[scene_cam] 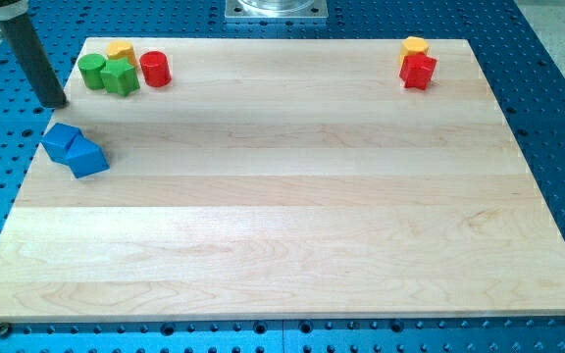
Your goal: Slide the green blocks slightly down
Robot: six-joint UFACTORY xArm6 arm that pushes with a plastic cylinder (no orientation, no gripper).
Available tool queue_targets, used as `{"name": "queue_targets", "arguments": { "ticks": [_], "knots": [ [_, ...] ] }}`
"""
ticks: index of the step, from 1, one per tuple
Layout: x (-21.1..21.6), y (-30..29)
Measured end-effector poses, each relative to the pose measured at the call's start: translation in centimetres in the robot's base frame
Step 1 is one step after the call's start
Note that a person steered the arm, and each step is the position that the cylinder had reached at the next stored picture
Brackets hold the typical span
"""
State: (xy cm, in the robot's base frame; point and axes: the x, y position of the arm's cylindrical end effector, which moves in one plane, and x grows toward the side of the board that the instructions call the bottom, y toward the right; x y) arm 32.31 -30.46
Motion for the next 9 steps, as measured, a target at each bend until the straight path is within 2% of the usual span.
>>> {"name": "queue_targets", "arguments": {
  "ticks": [1,2,3,5,6,7,9],
  "knots": [
    [-4.6,1.4],
    [-5.4,3.5],
    [-4.3,5.0],
    [-6.8,5.9],
    [-3.5,10.2],
    [2.1,12.4],
    [1.0,11.7]
  ]
}}
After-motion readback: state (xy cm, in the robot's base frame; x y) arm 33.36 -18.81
